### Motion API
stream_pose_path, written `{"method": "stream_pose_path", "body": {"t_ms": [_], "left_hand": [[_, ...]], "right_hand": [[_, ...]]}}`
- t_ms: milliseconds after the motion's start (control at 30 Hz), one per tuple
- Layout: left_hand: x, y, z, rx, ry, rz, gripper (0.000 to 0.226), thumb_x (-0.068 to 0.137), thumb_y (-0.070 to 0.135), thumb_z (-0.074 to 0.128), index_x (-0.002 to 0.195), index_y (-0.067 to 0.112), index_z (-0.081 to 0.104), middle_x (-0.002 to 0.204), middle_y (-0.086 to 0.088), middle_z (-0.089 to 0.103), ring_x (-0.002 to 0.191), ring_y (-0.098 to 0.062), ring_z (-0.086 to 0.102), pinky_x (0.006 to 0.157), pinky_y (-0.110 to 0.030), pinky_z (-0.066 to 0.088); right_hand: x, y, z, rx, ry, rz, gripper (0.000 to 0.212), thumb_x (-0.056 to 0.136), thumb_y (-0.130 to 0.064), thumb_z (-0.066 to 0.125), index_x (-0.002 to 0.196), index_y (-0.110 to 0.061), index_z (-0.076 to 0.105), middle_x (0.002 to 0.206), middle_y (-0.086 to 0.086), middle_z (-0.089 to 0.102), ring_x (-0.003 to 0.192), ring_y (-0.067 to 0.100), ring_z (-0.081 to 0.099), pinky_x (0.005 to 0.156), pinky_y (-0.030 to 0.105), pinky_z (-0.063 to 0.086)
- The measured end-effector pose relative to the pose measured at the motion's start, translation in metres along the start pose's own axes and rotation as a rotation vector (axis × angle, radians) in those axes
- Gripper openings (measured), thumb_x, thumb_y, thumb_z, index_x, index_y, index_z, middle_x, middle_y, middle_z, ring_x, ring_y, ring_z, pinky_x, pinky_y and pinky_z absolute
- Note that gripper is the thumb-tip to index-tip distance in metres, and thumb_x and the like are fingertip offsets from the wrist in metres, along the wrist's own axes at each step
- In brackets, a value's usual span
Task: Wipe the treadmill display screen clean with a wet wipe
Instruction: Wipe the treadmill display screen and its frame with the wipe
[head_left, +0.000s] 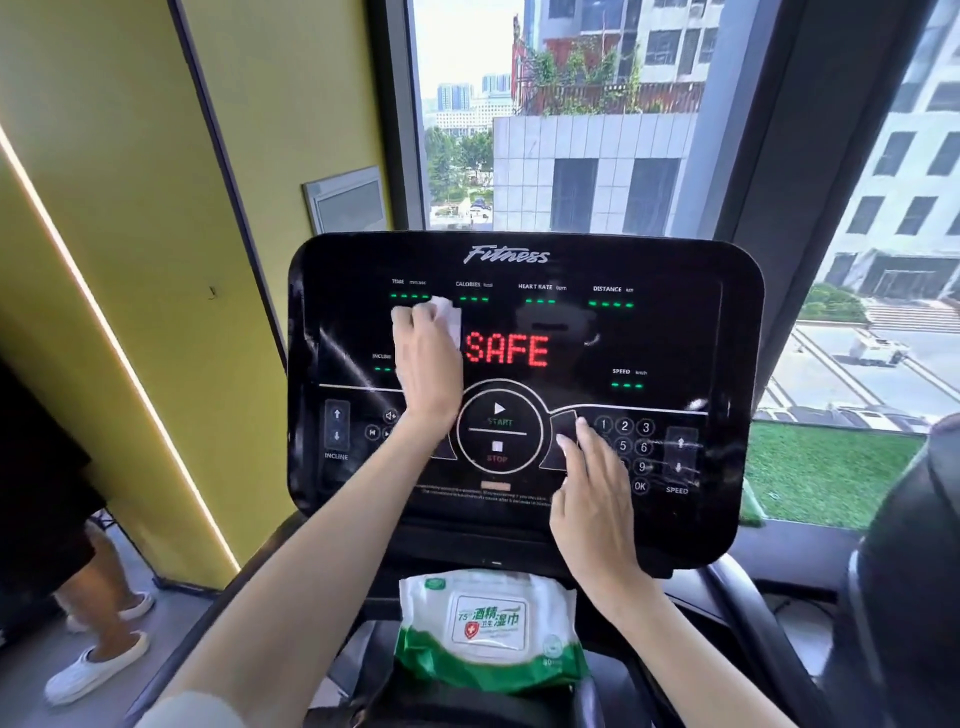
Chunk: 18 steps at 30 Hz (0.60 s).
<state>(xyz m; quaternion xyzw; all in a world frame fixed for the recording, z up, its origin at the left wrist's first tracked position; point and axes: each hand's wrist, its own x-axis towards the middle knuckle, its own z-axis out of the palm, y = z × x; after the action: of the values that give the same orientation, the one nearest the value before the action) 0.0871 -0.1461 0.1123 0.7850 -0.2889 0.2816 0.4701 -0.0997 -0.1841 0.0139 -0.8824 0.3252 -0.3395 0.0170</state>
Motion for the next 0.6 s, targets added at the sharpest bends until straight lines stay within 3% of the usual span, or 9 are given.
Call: {"method": "stream_pose_path", "body": {"t_ms": [67, 133, 200, 267, 333, 400, 467, 533, 600], "left_hand": [[-0.018, 0.005, 0.012, 0.095, -0.108, 0.315, 0.026, 0.079, -0.011, 0.047, 0.101, -0.002, 0.055, 0.094, -0.019, 0.053, 0.087, -0.033, 0.049, 0.07, -0.043, 0.051], [-0.051, 0.005, 0.022, 0.142, -0.432, 0.851, 0.037, 0.077, -0.009, 0.038, 0.108, 0.006, 0.05, 0.096, -0.013, 0.049, 0.087, -0.028, 0.044, 0.058, -0.038, 0.052], [-0.053, -0.002, 0.017, 0.085, -0.582, 1.097, 0.035, 0.077, -0.006, 0.05, 0.107, 0.013, 0.05, 0.096, -0.006, 0.043, 0.086, -0.021, 0.042, 0.048, -0.034, 0.051], [-0.036, -0.003, 0.011, 0.015, -0.452, 0.889, 0.028, 0.08, 0.003, 0.059, 0.105, 0.014, 0.052, 0.098, -0.005, 0.043, 0.088, -0.02, 0.044, 0.048, -0.032, 0.05], [-0.021, 0.001, 0.01, -0.055, -0.18, 0.449, 0.014, 0.089, 0.009, 0.051, 0.101, 0.005, 0.057, 0.096, -0.014, 0.05, 0.086, -0.027, 0.05, 0.052, -0.037, 0.051], [-0.023, 0.008, 0.014, 0.01, -0.097, 0.306, 0.019, 0.086, -0.005, 0.048, 0.103, -0.002, 0.056, 0.093, -0.017, 0.052, 0.082, -0.031, 0.05, 0.055, -0.041, 0.051], [-0.044, 0.01, 0.023, 0.109, -0.322, 0.691, 0.041, 0.08, -0.012, 0.041, 0.117, 0.005, 0.049, 0.096, -0.012, 0.049, 0.083, -0.027, 0.046, 0.053, -0.036, 0.051], [-0.051, 0.004, 0.022, 0.053, -0.535, 1.09, 0.04, 0.081, -0.006, 0.043, 0.117, 0.01, 0.049, 0.098, -0.006, 0.045, 0.084, -0.023, 0.043, 0.05, -0.031, 0.047], [-0.039, 0.006, 0.019, -0.032, -0.457, 1.006, 0.028, 0.084, 0.003, 0.043, 0.11, 0.01, 0.051, 0.095, -0.008, 0.047, 0.083, -0.022, 0.042, 0.045, -0.029, 0.046]], "right_hand": [[-0.002, 0.0, 0.002, -0.015, -0.028, 0.005, 0.061, 0.068, 0.006, 0.065, 0.127, -0.004, 0.052, 0.14, 0.015, 0.045, 0.128, 0.028, 0.043, 0.108, 0.041, 0.035], [-0.002, -0.001, 0.001, -0.028, -0.041, 0.007, 0.065, 0.067, 0.004, 0.066, 0.13, -0.003, 0.05, 0.14, 0.016, 0.045, 0.129, 0.027, 0.043, 0.11, 0.04, 0.027], [-0.002, 0.001, -0.003, -0.043, -0.053, -0.016, 0.066, 0.068, 0.003, 0.066, 0.131, -0.001, 0.048, 0.14, 0.017, 0.045, 0.129, 0.026, 0.043, 0.11, 0.04, 0.021], [-0.003, 0.005, -0.006, -0.065, -0.054, -0.033, 0.064, 0.069, 0.003, 0.065, 0.13, 0.001, 0.049, 0.14, 0.017, 0.045, 0.128, 0.024, 0.045, 0.112, 0.041, 0.018], [-0.004, 0.008, -0.005, -0.059, -0.031, -0.051, 0.064, 0.067, 0.009, 0.064, 0.129, 0.004, 0.049, 0.139, 0.02, 0.045, 0.128, 0.025, 0.046, 0.114, 0.04, 0.013], [-0.006, 0.009, -0.004, -0.043, 0.003, -0.07, 0.064, 0.064, 0.012, 0.065, 0.126, 0.005, 0.051, 0.137, 0.021, 0.046, 0.128, 0.027, 0.043, 0.114, 0.039, 0.013], [-0.006, 0.008, -0.007, -0.043, 0.043, -0.097, 0.064, 0.06, 0.01, 0.071, 0.122, 0.005, 0.056, 0.133, 0.02, 0.051, 0.128, 0.026, 0.037, 0.112, 0.042, 0.024], [-0.006, 0.01, -0.013, -0.027, 0.08, -0.12, 0.061, 0.056, 0.007, 0.076, 0.116, 0.004, 0.061, 0.127, 0.02, 0.056, 0.125, 0.025, 0.029, 0.103, 0.044, 0.035], [-0.007, 0.014, -0.017, 0.015, 0.099, -0.113, 0.058, 0.057, 0.01, 0.075, 0.113, 0.003, 0.062, 0.126, 0.02, 0.057, 0.124, 0.024, 0.027, 0.099, 0.046, 0.039]]}}
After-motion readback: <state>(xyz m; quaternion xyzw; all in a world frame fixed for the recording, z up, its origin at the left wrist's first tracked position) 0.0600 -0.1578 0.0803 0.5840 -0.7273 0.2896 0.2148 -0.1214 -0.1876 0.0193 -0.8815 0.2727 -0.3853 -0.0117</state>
